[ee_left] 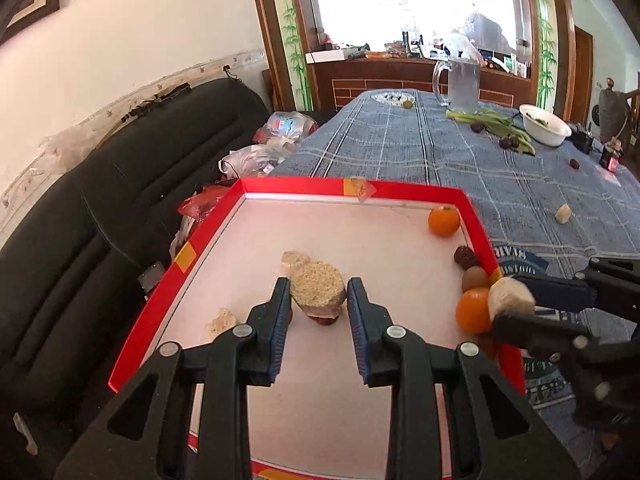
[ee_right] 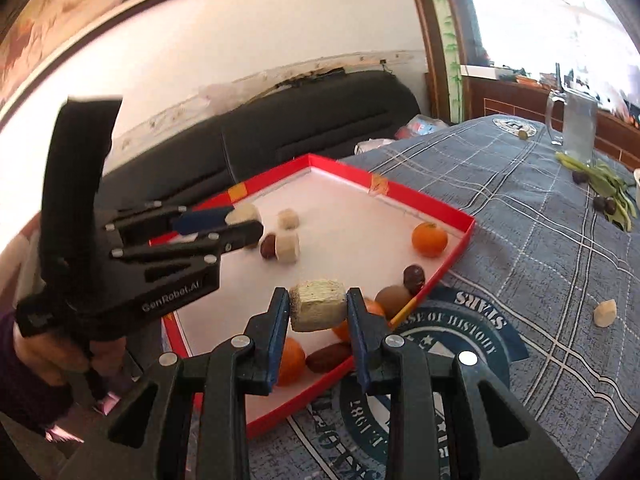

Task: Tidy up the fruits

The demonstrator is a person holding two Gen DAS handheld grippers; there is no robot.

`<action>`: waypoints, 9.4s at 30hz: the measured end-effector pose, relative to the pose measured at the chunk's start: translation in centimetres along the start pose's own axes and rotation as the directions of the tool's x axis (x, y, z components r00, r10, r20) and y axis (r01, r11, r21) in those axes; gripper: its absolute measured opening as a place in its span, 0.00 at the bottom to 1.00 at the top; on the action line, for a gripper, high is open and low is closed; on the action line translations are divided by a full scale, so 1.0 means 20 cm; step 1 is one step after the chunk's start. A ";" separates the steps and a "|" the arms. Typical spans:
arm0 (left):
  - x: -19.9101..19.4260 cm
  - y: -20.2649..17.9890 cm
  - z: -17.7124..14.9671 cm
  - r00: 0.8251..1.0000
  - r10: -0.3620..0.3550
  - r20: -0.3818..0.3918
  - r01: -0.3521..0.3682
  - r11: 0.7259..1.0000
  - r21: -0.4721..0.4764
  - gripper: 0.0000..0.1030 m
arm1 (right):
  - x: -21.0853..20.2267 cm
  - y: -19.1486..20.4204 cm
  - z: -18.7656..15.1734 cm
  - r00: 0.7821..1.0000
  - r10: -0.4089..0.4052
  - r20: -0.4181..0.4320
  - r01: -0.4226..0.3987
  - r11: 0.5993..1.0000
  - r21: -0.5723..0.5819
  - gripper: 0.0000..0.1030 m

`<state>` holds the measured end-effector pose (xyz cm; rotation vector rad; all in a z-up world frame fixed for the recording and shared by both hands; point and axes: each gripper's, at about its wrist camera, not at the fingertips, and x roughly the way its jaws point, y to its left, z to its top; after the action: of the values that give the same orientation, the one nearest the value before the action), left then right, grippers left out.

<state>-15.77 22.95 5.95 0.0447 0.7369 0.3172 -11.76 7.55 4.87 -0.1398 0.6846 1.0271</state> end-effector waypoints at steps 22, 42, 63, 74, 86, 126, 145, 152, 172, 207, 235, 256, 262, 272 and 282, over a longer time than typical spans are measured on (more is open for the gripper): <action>0.10 -0.01 -0.10 0.997 0.045 -0.069 -0.042 0.998 0.040 0.30 | 0.06 0.05 -0.01 0.997 0.041 -0.067 -0.041 0.999 0.001 0.28; 0.12 -0.03 -0.11 0.994 0.073 -0.085 -0.070 0.997 0.042 0.38 | 0.05 0.07 -0.01 0.998 0.015 -0.066 -0.016 1.000 -0.011 0.37; 0.08 -0.04 -0.07 0.991 0.110 -0.072 -0.107 0.993 0.050 0.67 | -0.10 -0.17 0.07 0.998 -0.061 0.028 0.057 0.989 0.139 0.43; 0.04 -0.08 -0.04 0.992 0.115 -0.051 -0.112 0.992 0.062 0.79 | -0.27 -0.52 0.10 0.975 -0.198 0.097 0.153 0.925 0.348 0.50; 0.03 -0.10 -0.02 0.993 0.107 -0.041 -0.104 0.992 0.071 0.79 | -0.44 -0.80 0.07 0.942 -0.311 0.125 0.205 0.828 0.522 0.56; 0.44 -1.44 0.43 0.938 -0.276 -0.209 0.337 0.869 0.362 0.57 | -0.69 -1.27 -0.13 0.808 -0.588 -0.021 0.387 0.505 0.772 0.59; 0.47 -1.37 0.43 0.924 -0.319 -0.209 0.369 0.888 0.275 0.49 | -0.41 -1.30 -0.18 0.893 -0.353 -0.279 0.442 0.569 0.693 0.36; 0.50 -1.40 0.42 0.907 -0.349 -0.237 0.402 0.884 0.239 0.25 | -0.38 -1.27 -0.14 0.818 -0.456 -0.350 0.571 0.580 0.580 0.10; 0.17 -1.02 0.41 0.960 -0.274 -0.048 0.279 0.949 0.145 0.25 | -0.37 -0.74 0.11 0.864 -0.498 -0.074 0.486 0.787 0.381 0.04; 0.17 -0.02 0.08 0.989 0.105 -0.108 -0.111 0.993 -0.044 0.43 | 0.34 -0.03 0.26 0.939 -0.320 -0.129 0.339 0.924 0.174 0.04; -0.22 -0.18 0.03 0.990 0.112 0.083 -0.112 0.994 -0.006 1.00 | -0.22 -0.01 0.10 0.861 -0.483 0.159 0.452 0.870 0.198 0.51; -0.67 -0.13 -0.20 0.971 0.010 0.240 -0.006 1.000 -0.018 1.00 | -0.77 0.38 -0.14 0.742 -0.551 0.381 0.495 0.834 0.242 0.76; -0.80 -0.05 -0.24 0.959 -0.006 0.283 0.019 0.999 -0.043 1.00 | -0.85 0.49 -0.15 0.728 -0.555 0.401 0.489 0.832 0.264 0.78; -0.83 0.07 -0.26 0.942 0.096 0.322 -0.053 0.989 -0.141 1.00 | -0.85 0.60 -0.18 0.716 -0.538 0.444 0.515 0.837 0.184 0.79; -0.83 0.12 -0.29 0.940 0.102 0.324 -0.054 0.987 -0.153 1.00 | -0.82 0.63 -0.17 0.748 -0.510 0.424 0.476 0.858 0.191 0.79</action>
<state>-31.83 19.88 12.97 -0.0076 0.3769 0.4258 -29.17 0.74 14.32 -0.0059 0.2161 0.4837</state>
